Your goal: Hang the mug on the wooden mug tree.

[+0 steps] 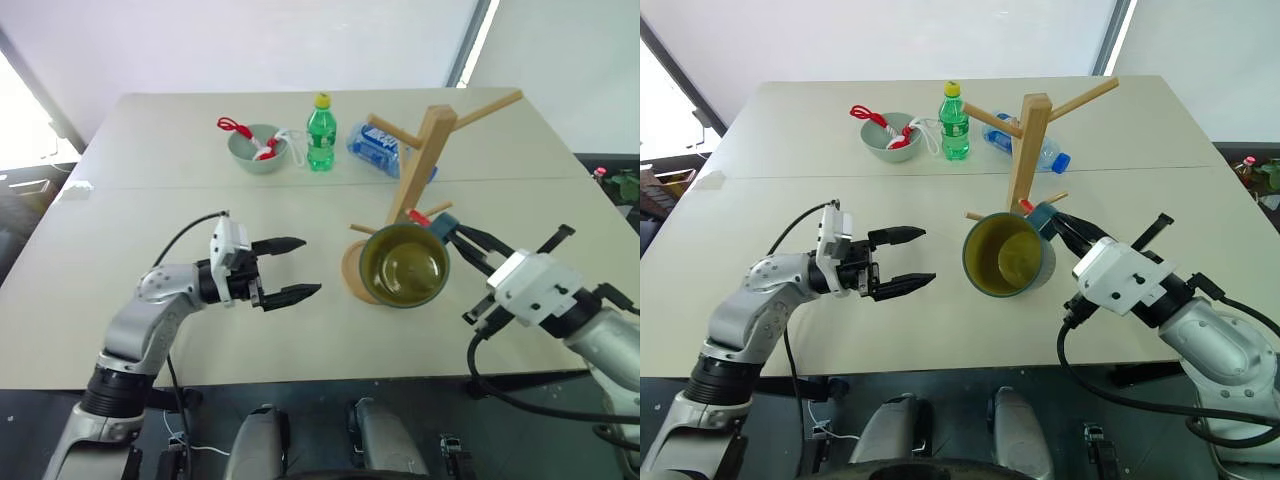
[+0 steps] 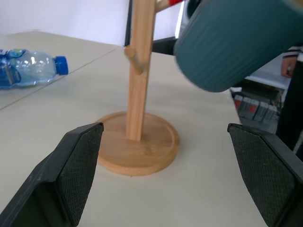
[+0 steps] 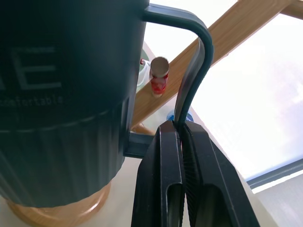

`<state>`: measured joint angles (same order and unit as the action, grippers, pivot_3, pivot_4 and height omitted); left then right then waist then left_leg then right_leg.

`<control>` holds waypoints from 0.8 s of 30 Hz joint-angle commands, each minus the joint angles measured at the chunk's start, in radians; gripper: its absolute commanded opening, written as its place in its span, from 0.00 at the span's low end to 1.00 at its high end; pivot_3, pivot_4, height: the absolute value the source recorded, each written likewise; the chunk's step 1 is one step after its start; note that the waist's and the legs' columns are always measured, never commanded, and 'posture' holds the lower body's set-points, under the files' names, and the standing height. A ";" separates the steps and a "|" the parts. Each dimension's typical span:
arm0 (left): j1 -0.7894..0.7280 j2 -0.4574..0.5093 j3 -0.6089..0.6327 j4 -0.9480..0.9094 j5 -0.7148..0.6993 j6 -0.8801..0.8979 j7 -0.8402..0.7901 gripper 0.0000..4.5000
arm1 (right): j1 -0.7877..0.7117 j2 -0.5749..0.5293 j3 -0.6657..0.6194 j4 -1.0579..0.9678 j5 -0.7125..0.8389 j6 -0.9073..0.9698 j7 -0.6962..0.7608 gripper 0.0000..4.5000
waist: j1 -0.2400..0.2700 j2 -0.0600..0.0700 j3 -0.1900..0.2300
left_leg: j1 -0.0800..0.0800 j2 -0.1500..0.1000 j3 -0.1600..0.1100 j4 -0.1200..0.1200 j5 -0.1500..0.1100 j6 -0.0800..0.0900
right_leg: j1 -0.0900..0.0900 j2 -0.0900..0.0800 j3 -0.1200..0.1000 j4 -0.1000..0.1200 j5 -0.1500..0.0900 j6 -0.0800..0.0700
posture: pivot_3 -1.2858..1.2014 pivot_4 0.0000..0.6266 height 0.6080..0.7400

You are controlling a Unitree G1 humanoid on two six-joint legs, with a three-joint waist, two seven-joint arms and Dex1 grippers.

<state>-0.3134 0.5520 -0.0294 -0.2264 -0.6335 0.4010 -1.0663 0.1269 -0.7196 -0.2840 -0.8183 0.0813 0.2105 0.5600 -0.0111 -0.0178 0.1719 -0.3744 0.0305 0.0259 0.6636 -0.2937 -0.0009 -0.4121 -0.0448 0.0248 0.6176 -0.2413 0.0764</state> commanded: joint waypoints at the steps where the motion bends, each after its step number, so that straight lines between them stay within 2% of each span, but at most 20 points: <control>1: -0.042 0.039 0.064 -0.085 -0.109 0.084 -0.009 1.00 | -0.031 -0.014 0.009 -0.023 -0.012 0.016 0.005 0.00 | 0.000 0.000 0.000 | 0.000 0.000 0.000 0.000 0.000 0.000 | 0.000 0.000 0.000 0.000 0.000 0.000 | 0.52 0.24 1.00; 5: -0.077 0.055 0.088 -0.111 -0.152 0.129 0.004 1.00 | -0.068 -0.017 0.035 -0.016 -0.025 0.045 0.005 0.00 | 0.000 0.000 0.000 | 0.000 -0.001 0.000 0.000 0.000 0.000 | 0.000 0.000 0.000 0.000 0.000 0.000 | 0.52 0.24 1.00; 15: -0.077 0.048 0.078 -0.125 -0.139 0.117 0.020 1.00 | -0.124 -0.009 0.084 -0.004 -0.050 0.116 0.003 0.00 | 0.000 0.000 0.000 | 0.000 -0.001 0.000 0.000 0.000 0.000 | 0.000 0.000 0.000 0.000 0.000 0.000 | 0.52 0.24 1.00; 18: -0.079 0.043 0.073 -0.130 -0.138 0.114 0.028 1.00 | -0.137 -0.006 0.088 0.000 -0.052 0.127 0.000 0.23 | 0.000 0.000 0.000 | 0.000 -0.001 0.000 0.000 0.000 0.000 | 0.000 0.000 0.000 0.000 0.000 0.000 | 0.52 0.24 1.00; 24: -0.080 0.037 0.069 -0.130 -0.136 0.112 0.033 1.00 | -0.151 -0.012 0.076 0.001 -0.067 0.123 -0.001 0.92 | 0.000 0.000 0.000 | 0.000 -0.001 0.000 0.000 0.000 0.000 | 0.000 0.000 0.000 0.000 0.000 0.000 | 0.52 0.24 1.00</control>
<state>-0.3804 0.5889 0.0275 -0.3239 -0.7715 0.5318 -1.0381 -0.0145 -0.7258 -0.1857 -0.8006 0.0178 0.3436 0.5619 -0.0114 -0.0182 0.1722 -0.3744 0.0296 0.0260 0.6637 -0.2937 -0.0009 -0.4120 -0.0445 0.0248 0.6174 -0.2413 0.0764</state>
